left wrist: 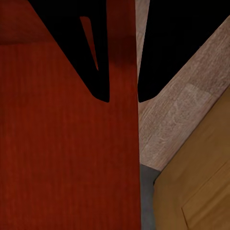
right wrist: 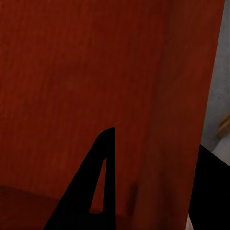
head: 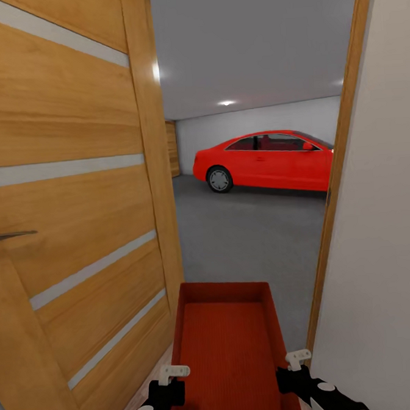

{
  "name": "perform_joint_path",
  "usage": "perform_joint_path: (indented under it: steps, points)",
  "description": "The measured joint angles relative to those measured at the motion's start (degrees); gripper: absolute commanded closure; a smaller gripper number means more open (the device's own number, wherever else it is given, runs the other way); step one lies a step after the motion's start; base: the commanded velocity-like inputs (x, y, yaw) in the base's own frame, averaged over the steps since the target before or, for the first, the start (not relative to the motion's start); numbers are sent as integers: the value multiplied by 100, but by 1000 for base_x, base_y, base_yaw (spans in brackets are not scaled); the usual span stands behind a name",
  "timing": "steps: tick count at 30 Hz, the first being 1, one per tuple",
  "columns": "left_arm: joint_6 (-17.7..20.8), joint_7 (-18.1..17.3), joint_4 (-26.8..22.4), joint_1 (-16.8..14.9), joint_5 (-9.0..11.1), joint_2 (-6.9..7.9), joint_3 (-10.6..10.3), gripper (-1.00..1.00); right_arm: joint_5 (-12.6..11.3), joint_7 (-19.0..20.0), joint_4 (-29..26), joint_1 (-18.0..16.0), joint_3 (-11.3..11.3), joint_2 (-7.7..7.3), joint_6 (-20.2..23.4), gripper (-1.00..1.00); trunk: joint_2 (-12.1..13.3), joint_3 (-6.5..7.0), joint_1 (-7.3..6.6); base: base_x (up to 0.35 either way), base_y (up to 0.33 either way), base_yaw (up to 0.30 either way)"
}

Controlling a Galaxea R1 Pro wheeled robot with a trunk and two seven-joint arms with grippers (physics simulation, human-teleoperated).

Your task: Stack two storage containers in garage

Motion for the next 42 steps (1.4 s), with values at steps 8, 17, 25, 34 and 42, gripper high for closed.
perform_joint_path:
  steps: [8, 17, 25, 34, 42]
  points:
    - [-4, 6, -5, 0, -14, 1, -14, 100, 7, 1, 23, 7, -25, -1, -47, 100, 0, 0, 0, 0, 0, 0]
    - [-4, 25, -17, -2, -20, 9, -47, 100, 23, 5, 36, 11, -63, 0, -75, 100, 0, 0, 0, 0, 0, 0]
    - [-4, 25, -17, -2, -19, 9, -47, 100, 25, 6, 37, 11, -64, -1, -76, 100, 0, 0, 0, 0, 0, 0]
    - [-4, 25, -16, -2, -17, 9, -47, 100, 31, 5, 34, 11, -68, 0, -72, 100, 0, 0, 0, 0, 0, 0]
    - [-4, 27, -23, -2, -17, 10, -48, 100, 2, 5, 34, 11, -46, -2, -78, 100, 0, 0, 0, 0, 0, 0]
